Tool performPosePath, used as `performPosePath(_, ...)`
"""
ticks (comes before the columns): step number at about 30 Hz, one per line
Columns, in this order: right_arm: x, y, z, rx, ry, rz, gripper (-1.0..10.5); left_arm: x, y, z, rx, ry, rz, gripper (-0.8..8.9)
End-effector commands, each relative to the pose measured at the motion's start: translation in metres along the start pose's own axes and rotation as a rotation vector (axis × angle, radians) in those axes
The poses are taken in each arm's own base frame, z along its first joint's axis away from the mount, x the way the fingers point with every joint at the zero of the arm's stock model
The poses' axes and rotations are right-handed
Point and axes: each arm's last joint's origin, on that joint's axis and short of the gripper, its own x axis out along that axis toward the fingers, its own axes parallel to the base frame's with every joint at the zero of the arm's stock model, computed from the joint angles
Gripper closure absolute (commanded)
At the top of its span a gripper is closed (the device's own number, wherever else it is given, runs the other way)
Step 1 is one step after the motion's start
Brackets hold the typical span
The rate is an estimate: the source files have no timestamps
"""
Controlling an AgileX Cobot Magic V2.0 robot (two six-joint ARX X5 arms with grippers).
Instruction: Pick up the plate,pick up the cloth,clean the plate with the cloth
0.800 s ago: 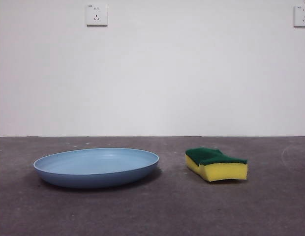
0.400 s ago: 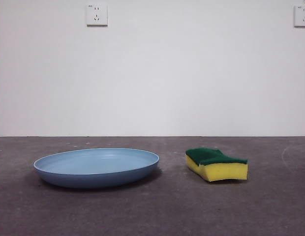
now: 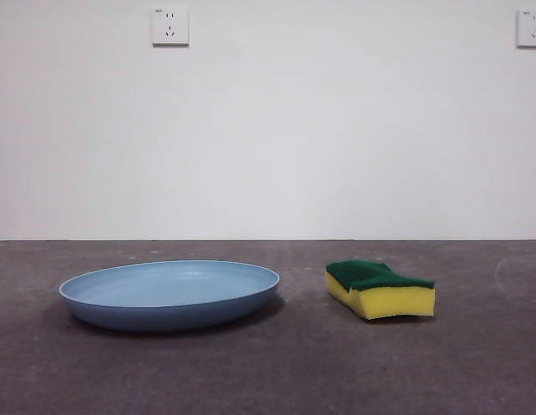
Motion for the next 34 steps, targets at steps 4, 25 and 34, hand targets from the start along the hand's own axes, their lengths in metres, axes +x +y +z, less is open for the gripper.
performPosePath(4,0.006,-0.019,-0.017,0.071,-0.067,-0.168,9.5,0.001,0.001,-0.004,0.004,0.006,0.007,8.17)
performPosePath(25,0.057,-0.023,-0.157,0.037,-0.213,-0.012,9.5,0.001,0.001,-0.004,0.004,0.006,0.007,8.17)
performPosePath(34,0.061,-0.022,-0.169,0.072,-0.143,-0.010,9.5,0.001,0.001,-0.004,0.004,0.006,0.007,8.17)
